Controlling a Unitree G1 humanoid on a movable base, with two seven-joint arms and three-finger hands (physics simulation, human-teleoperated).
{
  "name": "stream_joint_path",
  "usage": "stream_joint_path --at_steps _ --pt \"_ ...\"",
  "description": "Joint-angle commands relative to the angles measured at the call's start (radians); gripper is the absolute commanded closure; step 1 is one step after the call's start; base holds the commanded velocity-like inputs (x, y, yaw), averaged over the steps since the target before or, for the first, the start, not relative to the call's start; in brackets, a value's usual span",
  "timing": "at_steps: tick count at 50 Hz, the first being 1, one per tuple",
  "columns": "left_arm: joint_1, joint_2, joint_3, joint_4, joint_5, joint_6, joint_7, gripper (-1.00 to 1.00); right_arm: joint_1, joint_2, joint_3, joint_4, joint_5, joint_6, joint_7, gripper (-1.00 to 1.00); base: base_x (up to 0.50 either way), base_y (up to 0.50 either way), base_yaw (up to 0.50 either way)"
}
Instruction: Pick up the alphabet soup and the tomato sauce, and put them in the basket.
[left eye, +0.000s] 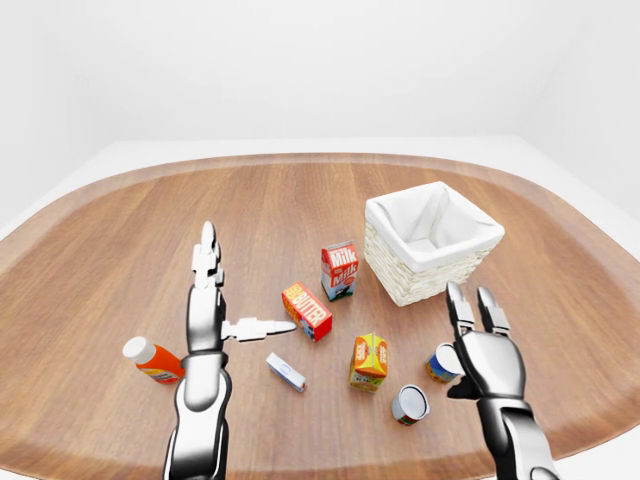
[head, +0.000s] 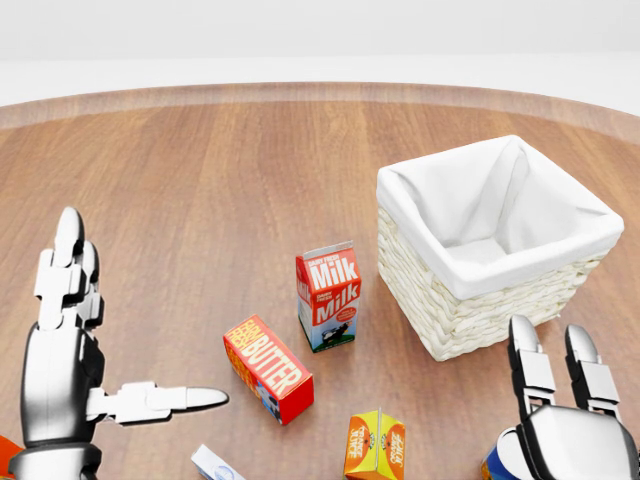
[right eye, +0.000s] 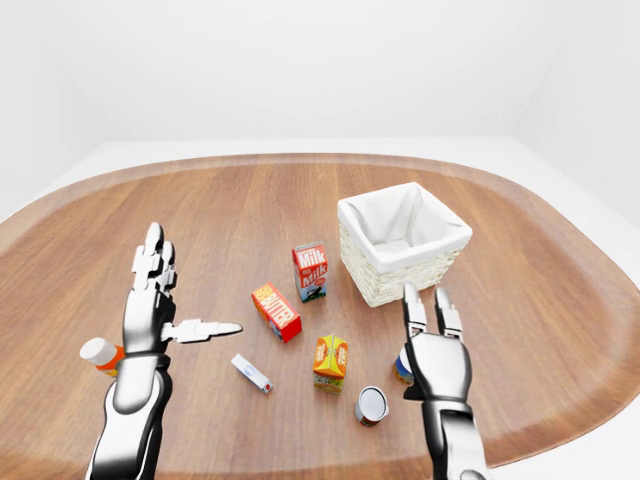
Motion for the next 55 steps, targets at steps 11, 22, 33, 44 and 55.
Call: stream_joint_path --at_steps 11,22,33,44,55 --pt "-0.001 0.0 0.003 -0.009 -0.002 0.0 0.003 -1.0 -0.033 -0.034 0.026 0.1 -0.016 0.0 -0.063 -1.0 0.0 0.0 0.0" --pt "0.001 0.0 0.001 -0.005 -0.001 0.0 0.003 -1.0 -0.044 -0.048 0.031 0.142 -0.016 0.0 -0.087 -1.0 0.0 0.0 0.0" --pt "0.002 -0.001 -0.001 0.002 0.001 0.0 0.003 -1.0 -0.061 -0.059 0.04 0.191 -0.017 0.0 -0.11 -1.0 0.0 0.0 0.0" --pt "0.004 0.0 -0.002 -0.004 0.001 0.0 0.001 -1.0 -0.087 -0.075 0.061 0.27 -0.039 0.0 -0.164 -1.0 0.0 0.0 0.0" --pt "0.003 0.0 0.0 0.002 0.001 0.0 0.0 -1.0 -0.107 -0.087 0.075 0.319 -0.04 0.0 -0.19 -1.0 0.0 0.0 0.0"
